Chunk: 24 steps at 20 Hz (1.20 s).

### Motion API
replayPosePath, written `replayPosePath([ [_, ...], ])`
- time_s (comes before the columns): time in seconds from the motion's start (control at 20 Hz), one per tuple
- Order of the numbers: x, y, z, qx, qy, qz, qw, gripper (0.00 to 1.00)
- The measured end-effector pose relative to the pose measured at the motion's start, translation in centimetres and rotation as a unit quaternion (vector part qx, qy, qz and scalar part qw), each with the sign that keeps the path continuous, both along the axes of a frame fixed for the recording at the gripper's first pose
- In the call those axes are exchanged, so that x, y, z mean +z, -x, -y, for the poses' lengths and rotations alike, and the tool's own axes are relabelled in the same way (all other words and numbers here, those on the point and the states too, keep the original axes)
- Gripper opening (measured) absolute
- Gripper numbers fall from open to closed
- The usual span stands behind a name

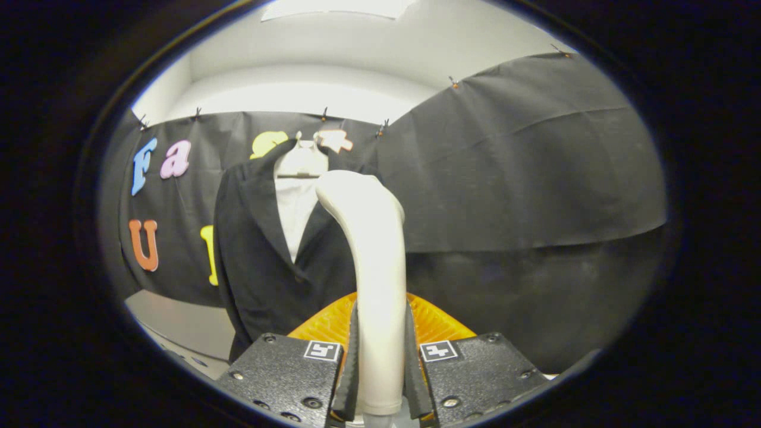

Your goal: Iron the clothes twice with a garment steamer, once on the left side and once on the right side.

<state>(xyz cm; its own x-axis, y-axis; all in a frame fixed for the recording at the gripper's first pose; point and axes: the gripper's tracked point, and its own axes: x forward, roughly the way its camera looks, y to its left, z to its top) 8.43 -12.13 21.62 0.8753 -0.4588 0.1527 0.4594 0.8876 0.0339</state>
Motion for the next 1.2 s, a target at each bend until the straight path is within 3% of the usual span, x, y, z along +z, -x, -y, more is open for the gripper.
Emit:
replayPosePath([
  [0.25, 7.1, -4.6, 2.7, 0.033, 0.022, 0.066, 0.997, 0.35],
  [0.65, 14.1, -11.5, 6.1, 0.087, 0.031, 0.105, 0.99, 0.35],
  [0.9, 13.2, -15.1, 4.9, 0.126, 0.054, 0.07, 0.988, 0.36],
  [1.2, 10.6, -16.8, 4.6, 0.109, 0.07, 0.034, 0.991, 0.35],
])
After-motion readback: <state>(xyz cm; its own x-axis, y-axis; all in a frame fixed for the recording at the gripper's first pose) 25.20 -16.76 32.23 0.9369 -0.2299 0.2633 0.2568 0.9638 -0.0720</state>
